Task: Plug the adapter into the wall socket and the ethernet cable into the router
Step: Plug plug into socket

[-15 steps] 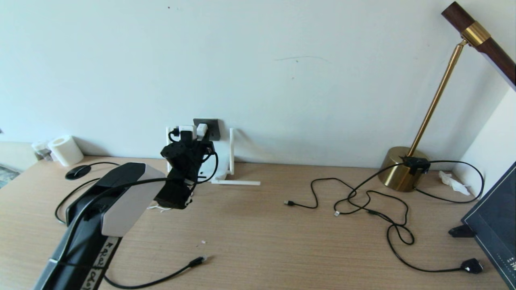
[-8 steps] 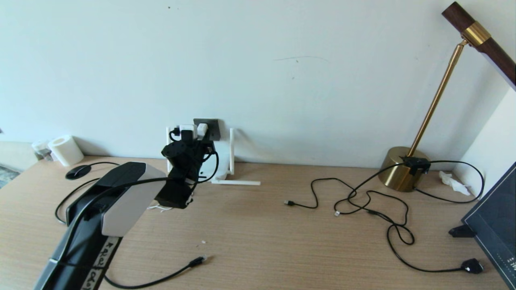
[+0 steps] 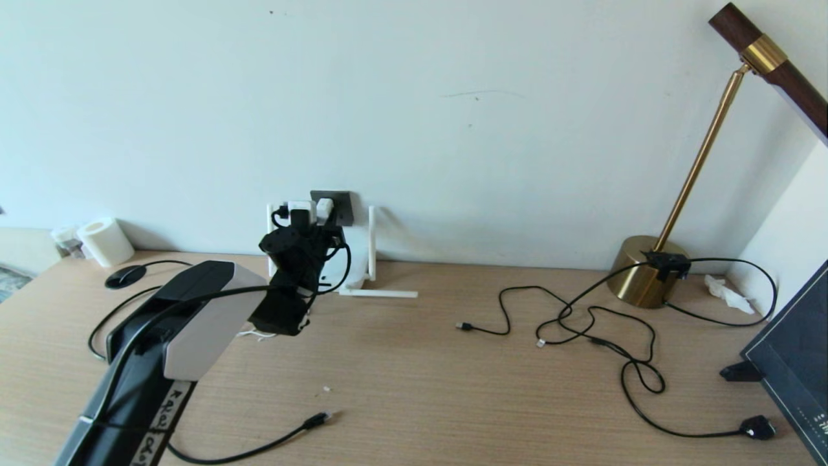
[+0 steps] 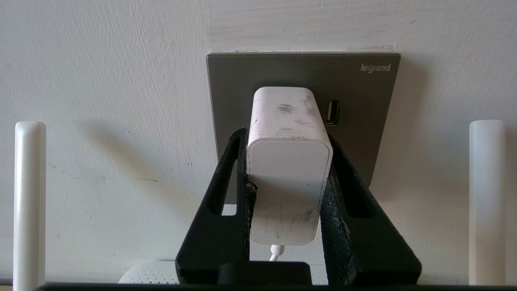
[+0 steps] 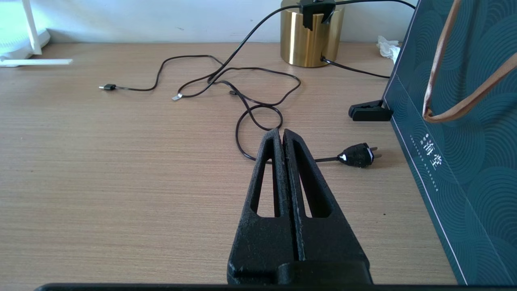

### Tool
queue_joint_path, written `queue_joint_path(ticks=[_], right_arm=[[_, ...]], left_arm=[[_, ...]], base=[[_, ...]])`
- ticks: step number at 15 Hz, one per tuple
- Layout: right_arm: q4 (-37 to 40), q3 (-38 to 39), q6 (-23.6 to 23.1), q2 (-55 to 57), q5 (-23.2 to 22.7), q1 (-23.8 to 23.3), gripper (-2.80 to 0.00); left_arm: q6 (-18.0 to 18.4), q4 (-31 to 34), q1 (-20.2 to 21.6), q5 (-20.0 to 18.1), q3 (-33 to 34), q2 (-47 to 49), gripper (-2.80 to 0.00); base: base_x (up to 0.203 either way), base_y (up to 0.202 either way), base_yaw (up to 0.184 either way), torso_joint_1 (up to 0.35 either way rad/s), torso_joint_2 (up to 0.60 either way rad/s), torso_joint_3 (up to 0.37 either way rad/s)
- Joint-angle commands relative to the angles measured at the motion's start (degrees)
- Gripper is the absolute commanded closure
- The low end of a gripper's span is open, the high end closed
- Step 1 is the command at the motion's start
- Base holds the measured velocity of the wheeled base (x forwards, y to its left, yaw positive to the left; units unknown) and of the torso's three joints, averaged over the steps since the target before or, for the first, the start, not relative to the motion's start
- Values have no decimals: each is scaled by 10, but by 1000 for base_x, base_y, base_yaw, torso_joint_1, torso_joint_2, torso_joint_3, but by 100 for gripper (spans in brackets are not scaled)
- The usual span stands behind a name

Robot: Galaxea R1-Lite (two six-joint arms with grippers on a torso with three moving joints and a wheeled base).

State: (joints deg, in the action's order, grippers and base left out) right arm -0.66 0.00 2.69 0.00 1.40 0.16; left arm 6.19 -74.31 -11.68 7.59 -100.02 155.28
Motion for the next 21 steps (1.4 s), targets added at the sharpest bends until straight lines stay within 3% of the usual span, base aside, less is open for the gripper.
queue_joint_path(ticks=[1,21], right_arm=[[0,0,0,1,0,0,0],[0,0,0,1,0,0,0]], left_arm=[[0,-3,0,1,1,6,0],[0,7,11,0,-1,-9,0]], base=[[0,0,0,0,0,0],[0,0,0,0,0,0]])
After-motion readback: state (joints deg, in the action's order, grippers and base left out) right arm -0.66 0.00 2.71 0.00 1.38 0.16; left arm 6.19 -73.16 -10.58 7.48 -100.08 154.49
